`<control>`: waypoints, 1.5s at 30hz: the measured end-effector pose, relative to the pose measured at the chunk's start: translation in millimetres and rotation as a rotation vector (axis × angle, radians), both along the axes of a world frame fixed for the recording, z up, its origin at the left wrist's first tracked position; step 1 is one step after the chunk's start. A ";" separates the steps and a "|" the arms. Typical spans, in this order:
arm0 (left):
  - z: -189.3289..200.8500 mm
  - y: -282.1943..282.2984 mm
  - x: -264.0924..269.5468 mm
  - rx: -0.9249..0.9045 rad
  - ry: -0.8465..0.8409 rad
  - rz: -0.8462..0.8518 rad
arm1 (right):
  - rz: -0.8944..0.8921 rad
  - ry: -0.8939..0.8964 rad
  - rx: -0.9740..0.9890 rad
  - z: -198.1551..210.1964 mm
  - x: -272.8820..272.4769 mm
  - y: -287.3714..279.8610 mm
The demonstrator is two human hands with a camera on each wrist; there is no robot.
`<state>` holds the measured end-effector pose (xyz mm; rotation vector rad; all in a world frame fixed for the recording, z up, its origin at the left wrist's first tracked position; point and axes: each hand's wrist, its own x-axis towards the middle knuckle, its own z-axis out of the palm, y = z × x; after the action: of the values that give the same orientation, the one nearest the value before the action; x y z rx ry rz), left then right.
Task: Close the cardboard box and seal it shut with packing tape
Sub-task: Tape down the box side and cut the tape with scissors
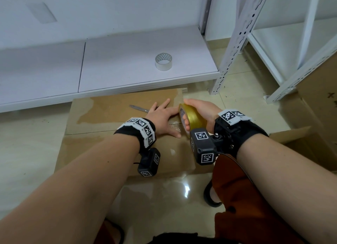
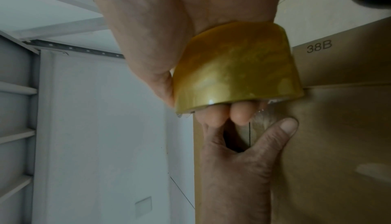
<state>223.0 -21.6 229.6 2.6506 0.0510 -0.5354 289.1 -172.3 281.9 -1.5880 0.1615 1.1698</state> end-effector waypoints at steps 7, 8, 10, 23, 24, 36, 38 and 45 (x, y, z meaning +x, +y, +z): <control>-0.4 0.9 1.0 0.001 0.010 0.007 | 0.010 -0.004 -0.007 2.3 -1.5 1.2; -0.3 1.0 1.0 0.005 0.013 0.005 | 0.021 -0.002 -0.013 2.3 -2.0 1.1; 1.1 0.8 1.7 0.011 0.019 0.000 | 0.033 0.007 -0.022 1.9 -2.3 0.2; 1.2 0.4 3.3 0.030 0.031 -0.008 | 0.041 0.004 -0.034 1.9 -1.8 -2.2; 1.3 0.4 3.4 0.031 0.033 -0.010 | 0.045 0.005 -0.040 1.9 -1.9 -2.7; 2.5 0.1 3.4 0.065 0.040 -0.024 | 0.052 0.045 -0.040 2.2 -6.0 -10.5; 2.3 0.2 3.1 0.073 0.039 -0.021 | 0.055 0.041 -0.043 2.1 -6.6 -11.0; -0.4 1.6 4.1 0.060 0.037 -0.020 | 0.098 0.061 -0.075 7.4 -7.3 -13.9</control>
<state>227.0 -20.1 229.2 2.7024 0.0531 -0.5980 281.8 -186.3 289.2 -1.6419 0.1709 1.3024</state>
